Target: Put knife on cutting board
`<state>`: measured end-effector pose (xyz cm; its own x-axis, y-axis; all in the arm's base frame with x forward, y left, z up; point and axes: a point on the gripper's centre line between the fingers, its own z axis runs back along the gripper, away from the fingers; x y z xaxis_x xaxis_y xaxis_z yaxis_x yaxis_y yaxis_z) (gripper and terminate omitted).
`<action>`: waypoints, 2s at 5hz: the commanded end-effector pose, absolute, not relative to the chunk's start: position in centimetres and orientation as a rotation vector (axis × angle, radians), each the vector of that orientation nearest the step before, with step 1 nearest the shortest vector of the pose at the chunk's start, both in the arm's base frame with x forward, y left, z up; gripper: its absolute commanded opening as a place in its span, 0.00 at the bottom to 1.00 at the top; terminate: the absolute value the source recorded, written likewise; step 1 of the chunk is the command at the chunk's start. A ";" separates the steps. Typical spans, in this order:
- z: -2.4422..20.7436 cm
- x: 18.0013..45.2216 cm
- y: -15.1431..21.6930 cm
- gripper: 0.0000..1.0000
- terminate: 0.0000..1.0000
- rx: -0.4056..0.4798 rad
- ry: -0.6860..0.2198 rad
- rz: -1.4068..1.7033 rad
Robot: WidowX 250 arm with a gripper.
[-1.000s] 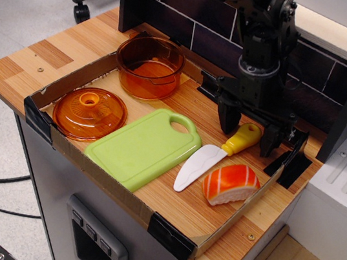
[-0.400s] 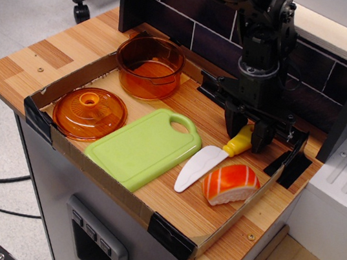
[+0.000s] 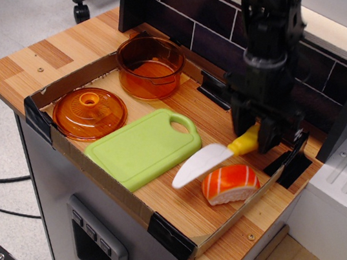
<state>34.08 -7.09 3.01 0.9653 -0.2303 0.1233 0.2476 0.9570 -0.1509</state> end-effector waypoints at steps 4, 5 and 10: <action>5.4 32.2 -1.8 0.00 0.00 -0.160 -0.173 -0.413; 4.5 31.6 -1.2 0.00 0.00 -0.146 -0.161 -0.439; 7.1 32.4 -1.0 1.00 0.00 -0.163 -0.225 -0.364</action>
